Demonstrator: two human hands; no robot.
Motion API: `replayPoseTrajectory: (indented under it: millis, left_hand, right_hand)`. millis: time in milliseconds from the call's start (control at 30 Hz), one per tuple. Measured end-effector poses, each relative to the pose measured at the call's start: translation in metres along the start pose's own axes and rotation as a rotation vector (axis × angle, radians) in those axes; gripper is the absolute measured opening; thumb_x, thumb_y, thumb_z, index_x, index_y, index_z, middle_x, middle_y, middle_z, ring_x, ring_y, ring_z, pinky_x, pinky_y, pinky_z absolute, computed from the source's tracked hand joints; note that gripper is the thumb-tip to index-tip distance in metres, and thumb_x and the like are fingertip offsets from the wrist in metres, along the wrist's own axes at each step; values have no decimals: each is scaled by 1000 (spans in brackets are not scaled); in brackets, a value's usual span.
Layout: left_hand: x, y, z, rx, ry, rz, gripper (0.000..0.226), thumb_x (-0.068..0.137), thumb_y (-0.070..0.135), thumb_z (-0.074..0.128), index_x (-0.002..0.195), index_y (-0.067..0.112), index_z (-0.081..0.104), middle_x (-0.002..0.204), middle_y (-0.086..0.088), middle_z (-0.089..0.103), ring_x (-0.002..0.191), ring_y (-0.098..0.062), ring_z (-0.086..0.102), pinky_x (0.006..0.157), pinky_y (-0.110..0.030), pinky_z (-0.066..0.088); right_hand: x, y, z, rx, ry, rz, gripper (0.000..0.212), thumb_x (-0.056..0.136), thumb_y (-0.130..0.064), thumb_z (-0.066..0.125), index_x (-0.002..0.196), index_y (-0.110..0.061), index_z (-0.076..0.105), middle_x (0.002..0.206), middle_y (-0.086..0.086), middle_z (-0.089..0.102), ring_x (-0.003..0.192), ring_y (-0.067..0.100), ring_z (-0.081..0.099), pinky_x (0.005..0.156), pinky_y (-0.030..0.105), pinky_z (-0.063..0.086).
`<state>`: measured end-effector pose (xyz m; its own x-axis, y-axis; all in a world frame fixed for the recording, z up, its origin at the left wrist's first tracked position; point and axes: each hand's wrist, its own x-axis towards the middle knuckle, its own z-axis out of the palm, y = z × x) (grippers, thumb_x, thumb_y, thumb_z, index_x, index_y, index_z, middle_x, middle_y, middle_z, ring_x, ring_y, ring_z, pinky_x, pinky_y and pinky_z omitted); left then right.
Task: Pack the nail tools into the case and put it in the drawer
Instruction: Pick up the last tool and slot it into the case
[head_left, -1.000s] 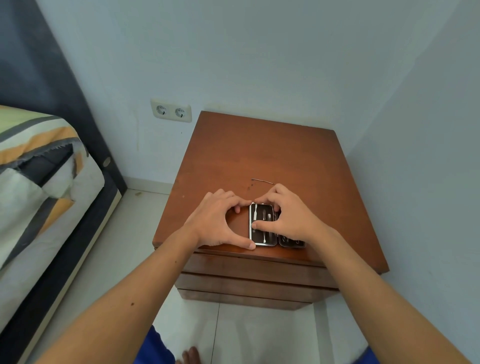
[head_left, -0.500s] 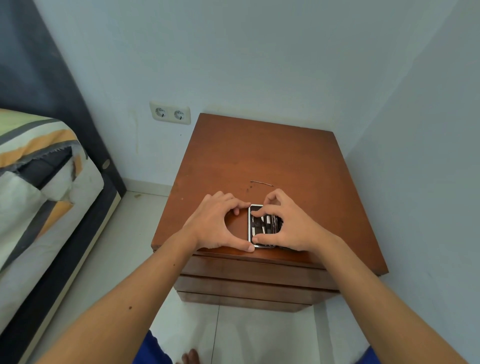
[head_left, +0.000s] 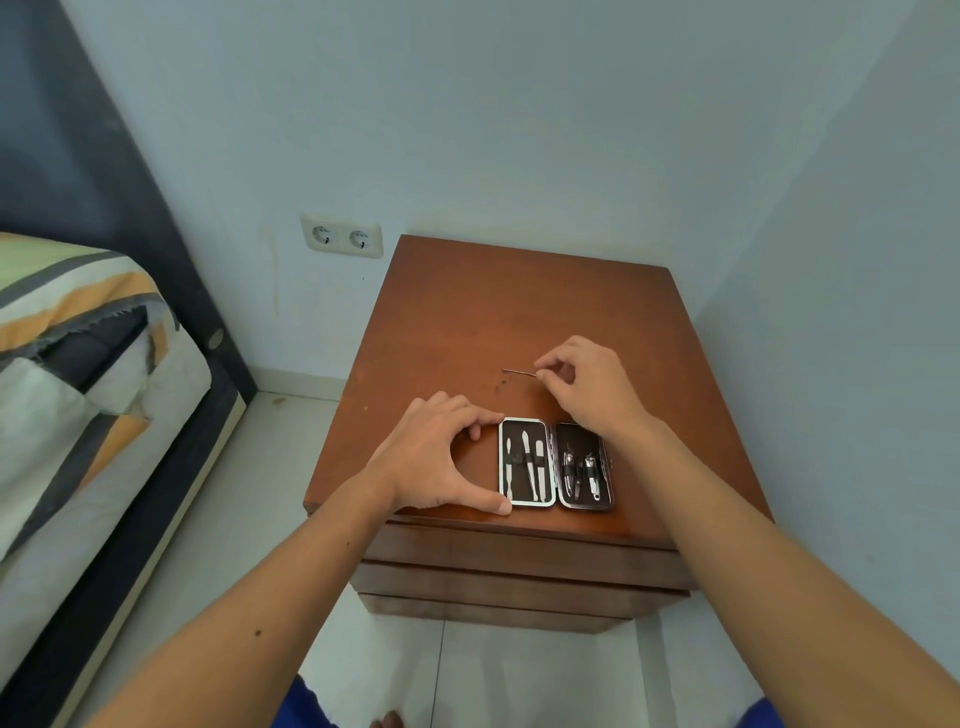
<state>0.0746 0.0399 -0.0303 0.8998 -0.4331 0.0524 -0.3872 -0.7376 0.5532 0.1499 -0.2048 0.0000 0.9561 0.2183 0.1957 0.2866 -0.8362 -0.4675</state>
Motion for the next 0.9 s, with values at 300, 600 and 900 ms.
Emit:
replayPoseTrajectory:
  millis: [300,600,900]
  left_hand:
    - [3,1,-1,83,-39,2,110,55,97,70,149,44,49,102,27,46,99,-5,42,93,-32,37]
    - [4,4,1,137,-30,4,119,51,103,65,154,46,45,102,23,44,96,-6,39,84,-29,29]
    - [3,5,1,130,-47,-9,119,52,104,63,155,46,43,105,24,45,98,-4,39,87,-29,31]
  right_hand:
    - [10,-6,11,-232,-184,-74,13,105,-23,56,105,-18,68,105,-3,55,106,23,56,92,37,46]
    - [-18,-1,-5,321,-56,219,25,105,-14,58,125,-27,67,96,-10,62,82,4,57,76,16,44]
    - [-33,-1,-17,659,-55,239,33,102,-9,64,130,-26,62,89,-1,71,76,6,63,81,28,52]
